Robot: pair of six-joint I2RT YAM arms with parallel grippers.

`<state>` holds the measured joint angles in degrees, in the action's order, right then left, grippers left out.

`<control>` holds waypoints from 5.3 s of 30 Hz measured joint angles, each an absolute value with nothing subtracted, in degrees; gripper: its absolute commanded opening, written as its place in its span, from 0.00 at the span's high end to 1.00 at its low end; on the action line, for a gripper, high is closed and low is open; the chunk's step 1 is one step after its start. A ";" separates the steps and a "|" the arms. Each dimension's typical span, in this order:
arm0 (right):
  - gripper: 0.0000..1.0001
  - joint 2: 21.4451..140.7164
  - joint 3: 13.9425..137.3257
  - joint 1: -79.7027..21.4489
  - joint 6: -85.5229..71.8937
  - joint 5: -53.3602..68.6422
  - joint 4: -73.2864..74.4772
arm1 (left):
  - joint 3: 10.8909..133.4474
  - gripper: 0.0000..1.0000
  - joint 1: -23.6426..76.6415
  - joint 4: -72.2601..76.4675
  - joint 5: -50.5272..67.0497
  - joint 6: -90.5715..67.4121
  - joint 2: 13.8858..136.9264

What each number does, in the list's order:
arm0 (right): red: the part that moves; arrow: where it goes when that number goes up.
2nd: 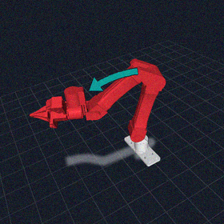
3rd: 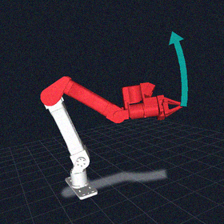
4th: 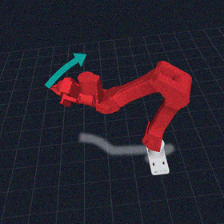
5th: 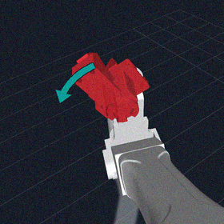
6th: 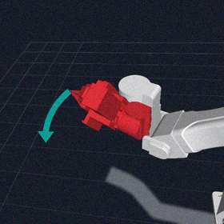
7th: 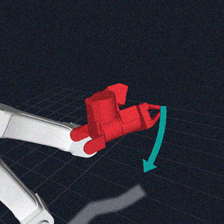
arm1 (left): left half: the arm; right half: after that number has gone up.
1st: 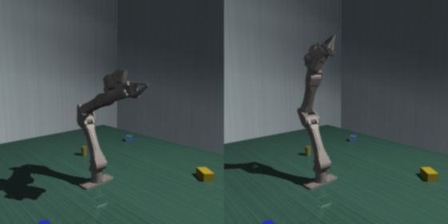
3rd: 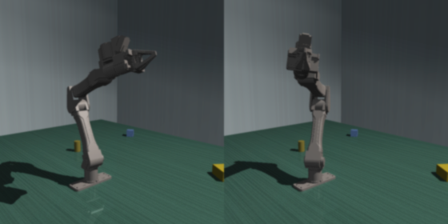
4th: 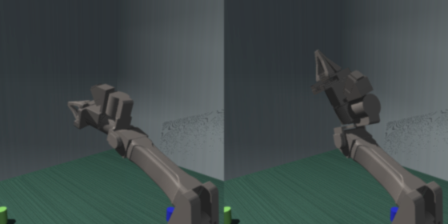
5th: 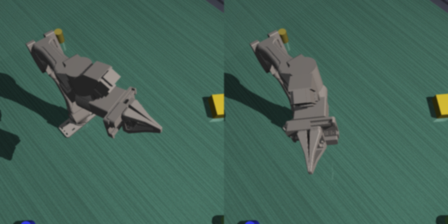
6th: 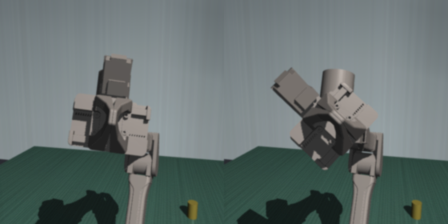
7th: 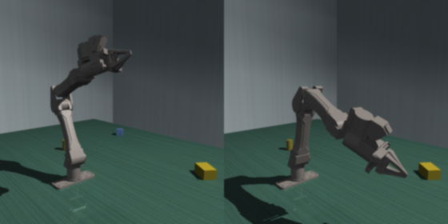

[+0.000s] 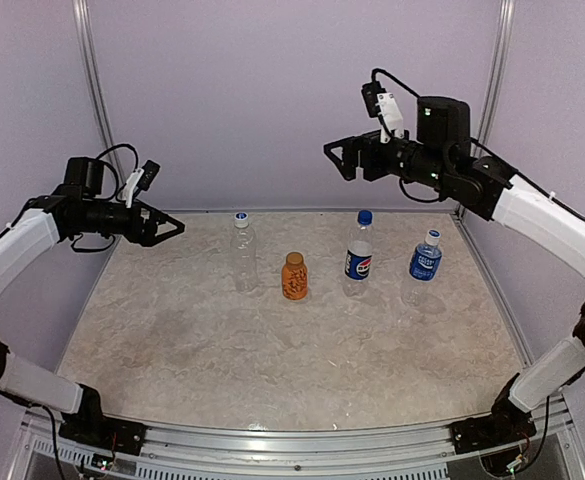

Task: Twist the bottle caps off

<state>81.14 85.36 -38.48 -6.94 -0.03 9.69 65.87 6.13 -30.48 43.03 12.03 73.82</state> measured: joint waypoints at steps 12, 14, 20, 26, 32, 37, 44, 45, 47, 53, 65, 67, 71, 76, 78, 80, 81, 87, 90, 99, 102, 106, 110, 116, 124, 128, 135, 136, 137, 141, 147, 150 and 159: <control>0.08 126.69 130.85 -52.69 -6.00 -8.86 23.31 | 68.71 0.01 -0.03 -31.44 42.89 8.29 79.29; 0.09 129.54 132.90 -52.60 -6.04 -10.35 23.92 | 68.20 0.01 -0.80 -31.44 42.89 7.94 79.46; 0.16 133.71 134.41 -51.92 -6.59 -10.41 24.03 | 66.17 0.01 -1.30 -31.44 43.27 7.90 78.89; 0.27 137.19 134.85 -51.03 -8.93 -7.92 23.44 | 65.63 0.01 -0.93 -31.57 43.81 7.92 78.59; 0.60 139.22 134.85 -50.83 -10.17 -5.52 22.74 | 65.63 0.01 -0.64 -31.57 44.45 7.92 78.54; 1.00 139.52 134.72 -50.81 -11.05 -2.83 21.54 | 65.63 0.01 -0.64 -31.57 44.62 7.97 78.54; 1.00 138.91 132.94 -50.81 -12.78 -0.19 19.42 | 65.76 0.01 1.63 -34.30 44.51 9.74 78.17; 1.00 138.39 132.44 -50.81 -13.47 0.95 19.42 | 66.13 0.01 2.55 -36.25 44.31 10.72 77.89; 1.00 136.81 131.15 -50.83 -15.07 3.36 19.27 | 67.37 0.01 4.23 -40.27 43.38 12.86 76.86; 1.00 123.02 119.11 -52.71 -19.22 7.53 14.59 | 79.02 0.01 8.95 -56.88 36.67 20.69 72.51; 1.00 106.59 106.69 -62.74 -22.57 9.10 -2.79 | 86.37 0.01 41.01 -65.19 14.09 24.53 59.22; 1.00 106.28 105.30 -63.53 -22.57 9.19 -3.81 | 85.32 0.01 42.15 -64.64 11.22 23.44 59.24; 1.00 105.62 101.51 -64.34 -22.79 9.85 -5.56 | 82.98 0.02 41.67 -61.25 8.51 21.21 60.84; 1.00 105.06 98.59 -64.38 -23.92 11.66 -8.58 | 81.69 0.08 36.71 -58.87 10.85 18.90 61.45; 1.00 104.51 97.58 -64.34 -24.14 11.73 -10.04 | 81.69 0.09 34.61 -58.61 13.08 17.96 61.58; 1.00 103.79 96.68 -64.23 -24.21 11.62 -10.94 | 81.69 0.07 33.63 -58.19 15.38 17.12 61.95; 1.00 103.35 96.20 -64.23 -24.29 11.62 -11.25 | 81.62 0.06 33.47 -58.08 16.67 16.91 62.13; 1.00 101.78 95.61 -64.38 -25.19 12.82 -14.39 | 79.37 0.12 33.58 -57.43 21.69 16.05 62.11; 1.00 101.25 95.61 -64.38 -25.39 13.28 -15.38 | 78.89 0.26 33.61 -57.10 22.79 15.55 62.02; 0.36 100.97 95.50 -64.38 -25.85 12.58 -16.27 | 78.85 0.51 35.03 -55.94 23.90 16.97 61.23; 0.09 100.68 95.35 -64.45 -24.99 10.92 -14.57 | 78.85 0.53 35.99 -55.79 21.06 16.91 60.84; 0.03 98.56 94.30 -64.45 -22.90 8.60 -8.47 | 77.76 0.55 39.51 -54.63 12.67 20.10 59.64; 0.05 94.61 93.38 -64.45 -22.02 7.25 -1.69 | 72.36 0.55 42.63 -48.49 0.03 29.65 57.80; 0.18 91.79 93.21 -64.27 -23.31 6.81 4.23 | 57.76 0.55 45.39 -25.04 -15.33 55.20 53.19; 0.43 92.09 88.88 -61.84 -26.65 11.62 4.19 | 54.13 0.55 45.84 -9.89 -21.30 70.78 51.24; 0.52 92.82 89.01 -61.56 -26.96 14.26 3.55 | 53.60 0.55 46.15 -8.58 -21.91 72.36 51.27; 0.64 93.54 89.01 -61.34 -27.55 16.64 2.70 | 53.60 0.55 46.24 -8.29 -22.74 72.51 51.79; 0.63 93.56 89.01 -61.32 -27.57 16.75 2.57 | 53.60 0.55 46.24 -8.32 -22.74 72.49 51.83; 0.63 93.56 89.01 -61.30 -27.62 16.80 2.42 | 53.60 0.55 46.28 -8.34 -22.74 72.49 51.83; 0.76 93.56 89.10 -61.30 -27.55 17.02 2.11 | 53.60 0.55 46.35 -8.56 -22.70 72.12 51.81; 0.67 93.60 89.10 -60.99 -27.53 17.19 2.09 | 53.60 0.55 46.37 -8.93 -22.83 71.13 52.16; 0.63 93.86 89.21 -60.99 -27.68 17.47 2.15 | 53.60 0.55 46.39 -9.50 -22.76 70.96 52.21; 1.00 94.94 90.15 -60.95 -27.35 17.80 2.28 | 53.65 0.55 46.39 -11.46 -23.09 69.54 52.23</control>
